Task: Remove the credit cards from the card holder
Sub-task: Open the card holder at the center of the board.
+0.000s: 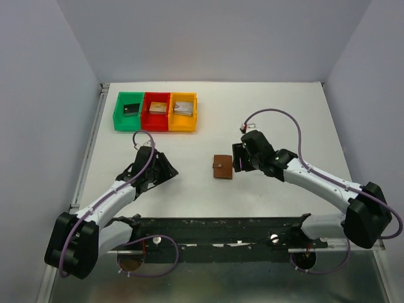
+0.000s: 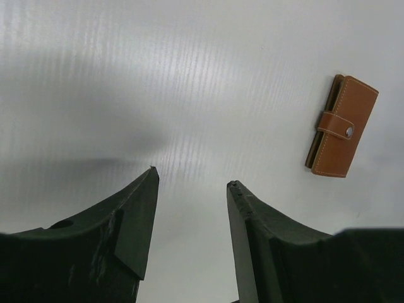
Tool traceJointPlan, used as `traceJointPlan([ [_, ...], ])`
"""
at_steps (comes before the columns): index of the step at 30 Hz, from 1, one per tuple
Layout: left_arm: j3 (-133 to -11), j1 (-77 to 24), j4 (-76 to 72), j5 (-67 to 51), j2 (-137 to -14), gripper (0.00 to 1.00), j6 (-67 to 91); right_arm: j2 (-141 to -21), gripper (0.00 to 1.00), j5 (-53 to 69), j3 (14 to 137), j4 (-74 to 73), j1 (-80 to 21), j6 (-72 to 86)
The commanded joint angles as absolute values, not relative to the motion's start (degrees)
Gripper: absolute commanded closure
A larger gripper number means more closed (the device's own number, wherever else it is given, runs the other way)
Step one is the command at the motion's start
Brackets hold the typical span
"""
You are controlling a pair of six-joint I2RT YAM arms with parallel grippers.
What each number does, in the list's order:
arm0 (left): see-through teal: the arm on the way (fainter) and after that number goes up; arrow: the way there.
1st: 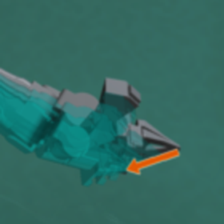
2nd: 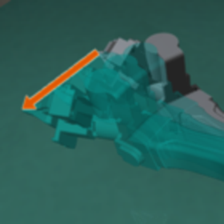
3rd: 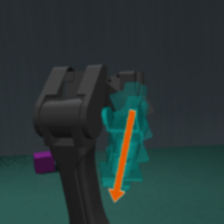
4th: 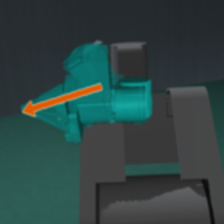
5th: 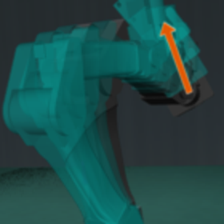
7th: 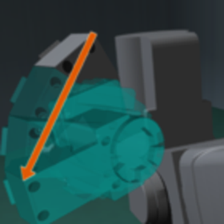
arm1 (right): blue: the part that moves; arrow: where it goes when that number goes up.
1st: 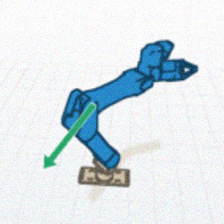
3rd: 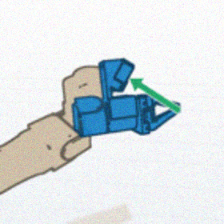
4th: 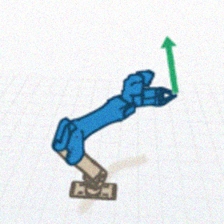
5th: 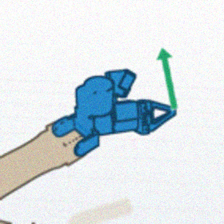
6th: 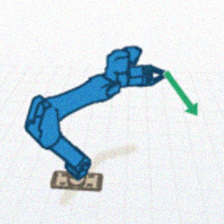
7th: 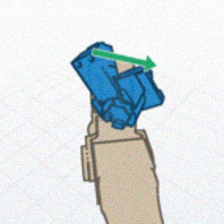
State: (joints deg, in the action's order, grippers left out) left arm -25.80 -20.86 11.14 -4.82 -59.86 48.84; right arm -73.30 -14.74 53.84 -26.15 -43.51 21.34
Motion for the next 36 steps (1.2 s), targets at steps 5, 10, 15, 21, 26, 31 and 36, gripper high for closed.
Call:
traceJointPlan([
  [5, -26.4, -22.4, 4.5, -13.3, -63.8, 0.43, 47.9, -80.4, 0.29, 5.1, 49.0, -14.8, -37.4, 29.1],
  [10, -25.3, -24.0, 5.4, -12.0, -61.8, 0.42, 47.3, -86.6, 0.29, 7.7, 51.5, -14.2, -35.2, 30.1],
  [15, -23.6, -24.4, 6.8, -10.5, -58.2, 0.41, 46.5, -91.9, 0.29, 8.5, 53.8, -14.2, -33.8, 30.5],
  [21, -22.1, -24.4, 6.9, -10.5, -55.8, 0.42, 46.7, -96.8, 0.30, 7.8, 57.6, -16.0, -32.8, 30.3],
  [26, -22.1, -24.4, 7.1, -11.4, -54.5, 0.42, 46.1, -100.4, 0.32, 8.5, 60.6, -17.7, -32.2, 27.4],
  [31, -22.1, -24.4, 6.9, -11.9, -53.1, 0.43, 46.0, -102.6, 0.35, 13.4, 62.4, -17.8, -32.3, 24.2],
  [36, -22.2, -24.4, 6.7, -12.1, -52.6, 0.43, 46.0, -103.9, 0.41, 21.3, 62.3, -16.2, -32.4, 21.6],
])
